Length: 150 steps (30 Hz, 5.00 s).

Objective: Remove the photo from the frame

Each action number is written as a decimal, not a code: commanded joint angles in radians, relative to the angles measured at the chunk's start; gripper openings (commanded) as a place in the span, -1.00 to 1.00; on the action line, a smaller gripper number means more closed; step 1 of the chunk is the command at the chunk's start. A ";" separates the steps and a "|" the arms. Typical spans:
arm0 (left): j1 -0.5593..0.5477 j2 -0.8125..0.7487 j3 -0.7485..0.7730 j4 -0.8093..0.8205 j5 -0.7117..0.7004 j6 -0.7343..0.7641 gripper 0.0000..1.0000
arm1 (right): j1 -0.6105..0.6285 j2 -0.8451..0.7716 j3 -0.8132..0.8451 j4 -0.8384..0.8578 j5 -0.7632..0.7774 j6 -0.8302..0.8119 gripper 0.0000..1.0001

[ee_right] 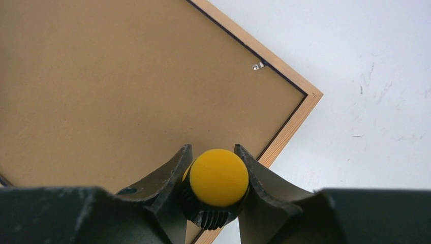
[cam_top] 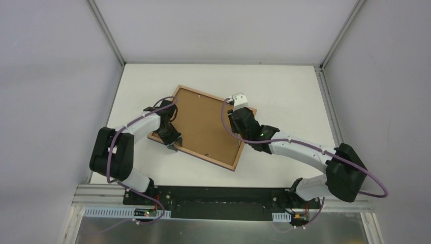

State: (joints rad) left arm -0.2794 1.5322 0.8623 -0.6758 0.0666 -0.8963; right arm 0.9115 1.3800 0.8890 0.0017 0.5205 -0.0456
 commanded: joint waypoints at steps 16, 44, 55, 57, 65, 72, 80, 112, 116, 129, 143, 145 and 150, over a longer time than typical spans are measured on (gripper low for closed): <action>-0.001 0.106 -0.039 -0.090 -0.069 0.106 -1.00 | 0.038 -0.023 0.038 0.018 0.128 -0.076 -1.00; 0.000 0.108 -0.015 -0.089 -0.068 0.120 -1.00 | -0.269 0.272 0.499 -0.605 -0.372 0.283 -1.00; -0.001 0.106 -0.012 -0.081 -0.045 0.118 -1.00 | -0.308 0.379 0.611 -0.713 -0.383 0.263 -1.00; 0.000 0.108 -0.014 -0.078 -0.045 0.116 -1.00 | -0.308 0.382 0.611 -0.718 -0.393 0.261 -1.00; 0.000 0.128 0.035 -0.074 -0.056 0.182 -1.00 | -0.173 0.131 0.310 -0.316 -0.443 0.053 -1.00; 0.022 0.195 0.128 -0.095 -0.022 0.306 -1.00 | -0.134 0.099 0.298 -0.268 -0.382 -0.061 -1.00; 0.031 0.058 0.223 -0.093 0.116 0.380 -0.03 | -0.110 0.061 0.329 -0.325 -0.357 -0.043 -1.00; 0.042 -0.049 -0.034 -0.006 0.322 -0.294 0.13 | 0.314 0.097 0.256 -0.373 -0.289 -0.601 -1.00; 0.042 -0.044 -0.020 -0.033 0.256 -0.326 0.17 | 0.344 0.129 0.258 -0.356 -0.306 -0.626 -1.00; 0.039 0.039 0.003 -0.077 0.036 -0.312 0.06 | 0.396 0.169 0.182 -0.313 -0.285 -0.670 -1.00; 0.040 0.132 0.032 -0.095 -0.099 -0.244 -1.00 | 0.417 0.235 0.150 -0.300 -0.206 -0.696 -1.00; 0.040 0.140 0.018 -0.101 -0.108 -0.231 -1.00 | 0.417 0.247 0.143 -0.288 -0.183 -0.700 -1.00; 0.040 0.141 -0.009 -0.104 -0.122 -0.204 -1.00 | 0.415 0.284 0.131 -0.263 -0.115 -0.696 -1.00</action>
State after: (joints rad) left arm -0.2413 1.6203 0.9127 -0.7723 0.1432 -1.1809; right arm 1.3357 1.6272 1.0496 -0.2199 0.3084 -0.7464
